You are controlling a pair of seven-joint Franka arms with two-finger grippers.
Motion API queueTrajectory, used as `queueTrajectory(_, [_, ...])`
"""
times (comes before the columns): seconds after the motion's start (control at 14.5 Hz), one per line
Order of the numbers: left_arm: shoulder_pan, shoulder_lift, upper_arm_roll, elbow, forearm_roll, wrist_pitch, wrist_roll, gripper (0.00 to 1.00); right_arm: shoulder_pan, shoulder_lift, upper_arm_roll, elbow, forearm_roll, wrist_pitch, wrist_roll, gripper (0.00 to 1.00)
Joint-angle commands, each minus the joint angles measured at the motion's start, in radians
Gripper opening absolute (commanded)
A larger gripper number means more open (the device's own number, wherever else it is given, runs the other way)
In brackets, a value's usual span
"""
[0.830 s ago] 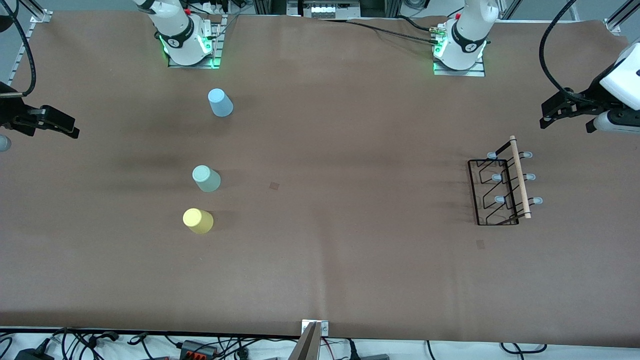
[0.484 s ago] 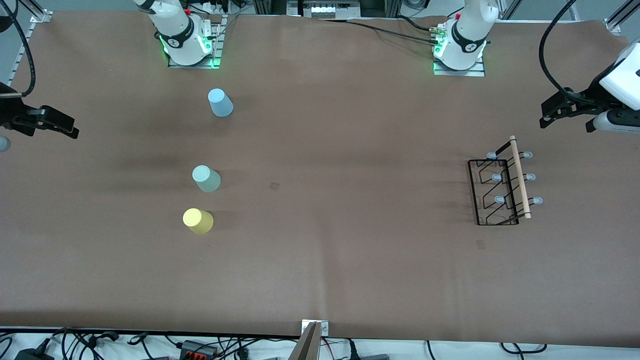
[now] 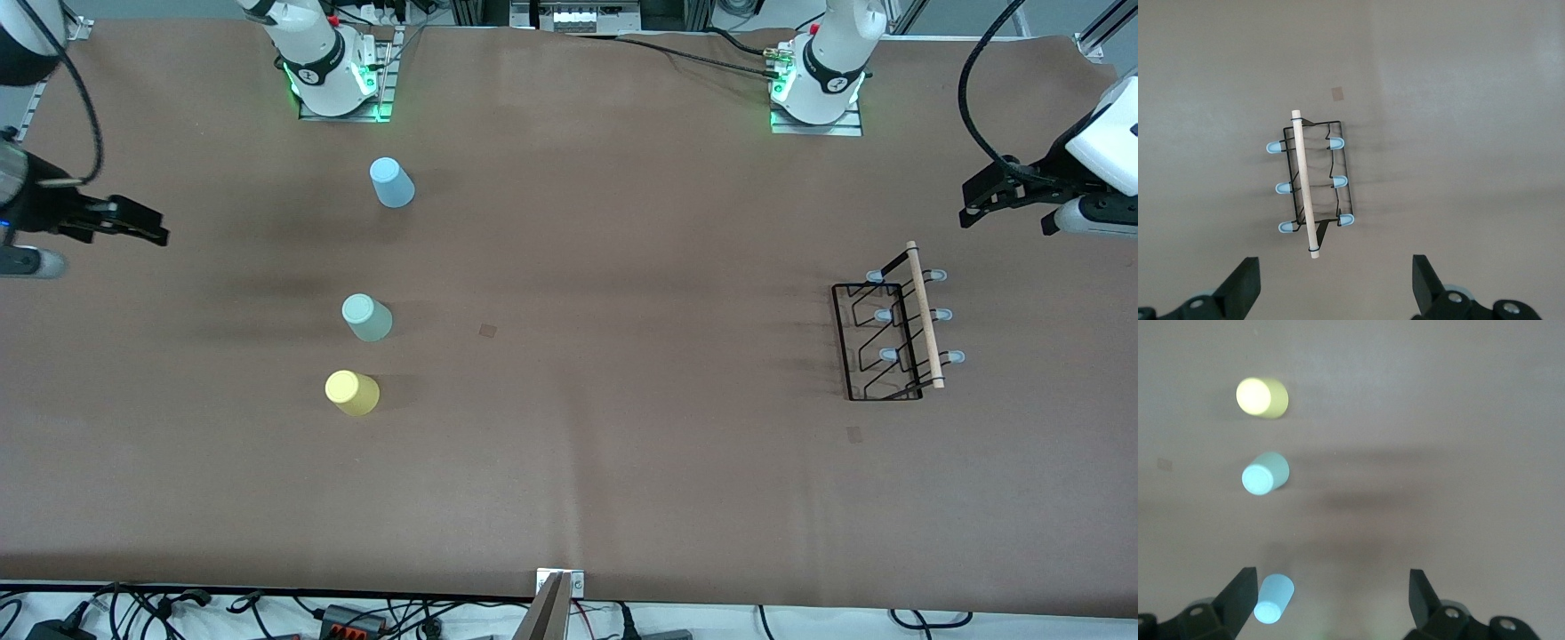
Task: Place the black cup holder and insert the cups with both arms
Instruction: 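Reach the right gripper toward the teal cup while the left gripper approaches the rack, then lower the right gripper around the teal cup while the left gripper descends to the dowel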
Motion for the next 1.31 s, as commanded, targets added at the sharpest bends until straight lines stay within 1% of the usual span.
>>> queueTrajectory(0.0, [-0.005,0.059,0.004,0.027,0.008,-0.02,0.01,1.0,0.012,0.01,0.01,-0.045,0.006,0.015,-0.015,1.0])
queueTrajectory(0.07, [-0.007,0.117,0.006,0.036,0.007,-0.034,0.01,1.0,0.012,0.026,0.014,-0.059,0.006,0.02,-0.01,1.0])
queueTrajectory(0.14, [-0.001,0.131,0.006,0.065,0.002,-0.075,0.011,1.0,0.012,0.041,0.017,-0.097,0.009,0.061,-0.009,1.0])
queueTrajectory(0.21, [-0.001,0.142,0.006,0.085,-0.001,-0.095,0.01,1.0,0.015,0.035,0.018,-0.166,0.008,0.151,-0.004,1.0])
queueTrajectory(0.35, [0.002,0.145,0.006,0.09,-0.004,-0.095,0.017,1.0,0.022,0.017,0.033,-0.325,0.009,0.357,0.005,1.0])
queueTrajectory(0.48, [0.001,0.168,0.007,0.094,-0.005,-0.088,0.017,1.0,0.024,0.024,0.067,-0.409,0.009,0.501,0.09,1.0])
queueTrajectory(0.62, [0.002,0.228,0.016,0.103,0.002,-0.088,0.01,1.0,0.03,0.029,0.101,-0.507,0.008,0.67,0.148,1.0])
queueTrajectory(0.76, [0.036,0.277,0.018,0.177,-0.004,-0.088,0.022,1.0,0.033,0.041,0.104,-0.596,0.008,0.835,0.158,1.0])
queueTrajectory(0.83, [0.041,0.282,0.018,0.194,0.002,-0.086,0.023,1.0,0.036,0.063,0.104,-0.602,0.008,0.86,0.169,1.0])
queueTrajectory(0.97, [0.051,0.297,0.018,0.179,0.008,-0.071,0.023,1.0,0.064,0.099,0.106,-0.601,0.008,0.9,0.181,1.0])
queueTrajectory(1.04, [0.074,0.296,0.018,0.151,0.01,-0.008,0.023,1.0,0.068,0.112,0.107,-0.599,0.008,0.914,0.198,1.0])
queueTrajectory(1.18, [0.087,0.267,0.018,0.058,0.01,0.166,0.023,1.0,0.079,0.124,0.107,-0.595,0.006,0.936,0.221,1.0])
queueTrajectory(1.25, [0.096,0.235,0.018,-0.022,0.01,0.261,0.023,1.0,0.081,0.135,0.109,-0.595,0.006,0.954,0.221,1.0])
